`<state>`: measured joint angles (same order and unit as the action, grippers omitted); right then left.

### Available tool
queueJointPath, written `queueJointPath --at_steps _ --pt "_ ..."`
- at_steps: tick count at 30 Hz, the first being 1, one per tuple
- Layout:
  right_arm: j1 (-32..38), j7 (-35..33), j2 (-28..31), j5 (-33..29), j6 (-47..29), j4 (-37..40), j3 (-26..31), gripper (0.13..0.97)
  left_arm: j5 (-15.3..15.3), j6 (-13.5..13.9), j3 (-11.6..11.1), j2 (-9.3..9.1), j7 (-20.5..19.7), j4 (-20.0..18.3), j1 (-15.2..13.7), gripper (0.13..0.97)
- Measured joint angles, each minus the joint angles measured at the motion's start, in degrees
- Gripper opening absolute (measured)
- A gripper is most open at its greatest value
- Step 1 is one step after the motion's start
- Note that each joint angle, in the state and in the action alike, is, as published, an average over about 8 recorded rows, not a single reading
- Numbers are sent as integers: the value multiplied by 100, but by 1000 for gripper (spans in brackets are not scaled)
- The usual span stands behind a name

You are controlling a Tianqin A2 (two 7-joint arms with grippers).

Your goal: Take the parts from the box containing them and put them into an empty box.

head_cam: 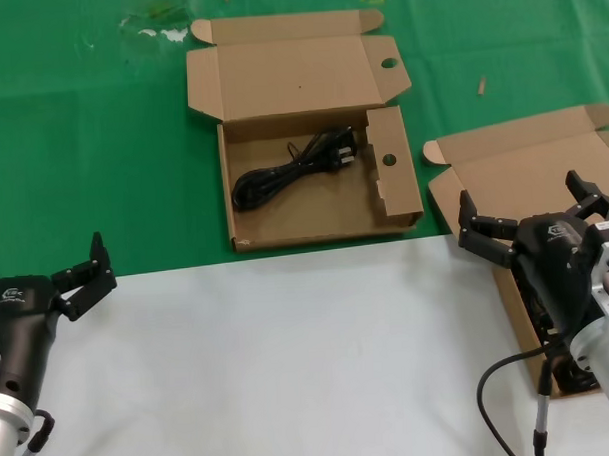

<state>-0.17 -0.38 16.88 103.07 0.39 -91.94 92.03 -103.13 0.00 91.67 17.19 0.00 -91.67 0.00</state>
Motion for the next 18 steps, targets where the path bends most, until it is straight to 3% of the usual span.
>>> queueJointPath --at_steps 18 --pt "0 0 1 0 -1 0 -1 966 0 0 0 0 0 0 0 966"
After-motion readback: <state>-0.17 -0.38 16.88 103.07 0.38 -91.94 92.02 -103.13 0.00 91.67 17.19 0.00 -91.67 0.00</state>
